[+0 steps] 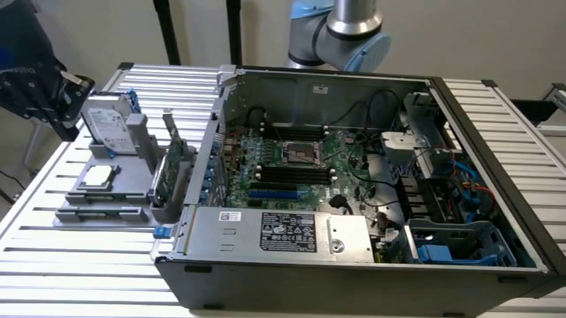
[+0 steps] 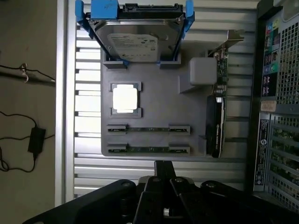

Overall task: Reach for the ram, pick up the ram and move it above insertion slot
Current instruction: 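Reach for the ram, then pick up the ram and move it above insertion slot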

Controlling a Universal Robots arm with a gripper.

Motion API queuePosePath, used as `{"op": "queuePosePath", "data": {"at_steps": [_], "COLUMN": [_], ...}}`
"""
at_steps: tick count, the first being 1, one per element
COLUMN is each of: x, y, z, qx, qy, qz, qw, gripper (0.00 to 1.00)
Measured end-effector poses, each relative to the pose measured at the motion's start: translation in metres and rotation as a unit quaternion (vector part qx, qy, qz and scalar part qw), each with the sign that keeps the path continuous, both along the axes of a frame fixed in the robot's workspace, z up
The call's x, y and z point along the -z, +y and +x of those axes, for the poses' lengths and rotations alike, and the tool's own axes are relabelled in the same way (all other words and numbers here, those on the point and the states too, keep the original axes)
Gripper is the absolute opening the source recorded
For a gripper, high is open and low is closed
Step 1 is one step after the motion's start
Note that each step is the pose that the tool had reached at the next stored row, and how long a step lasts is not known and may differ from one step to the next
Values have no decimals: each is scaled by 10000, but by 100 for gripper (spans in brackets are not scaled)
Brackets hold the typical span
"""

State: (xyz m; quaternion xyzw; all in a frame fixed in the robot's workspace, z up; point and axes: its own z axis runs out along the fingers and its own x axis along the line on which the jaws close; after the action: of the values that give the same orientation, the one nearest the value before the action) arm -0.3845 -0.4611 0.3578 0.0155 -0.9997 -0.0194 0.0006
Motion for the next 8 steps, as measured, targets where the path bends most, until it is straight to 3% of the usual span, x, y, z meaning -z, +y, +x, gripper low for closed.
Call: {"op": "queuePosePath", "data": {"at_steps": [4, 8], "x": [1, 0], "y": [0, 0], "z": [-2, -1], "qx": [-355, -718], "qy": [-1, 0], "qz": [1, 0], "qw": [9994, 9974], "gripper": [11, 11]}}
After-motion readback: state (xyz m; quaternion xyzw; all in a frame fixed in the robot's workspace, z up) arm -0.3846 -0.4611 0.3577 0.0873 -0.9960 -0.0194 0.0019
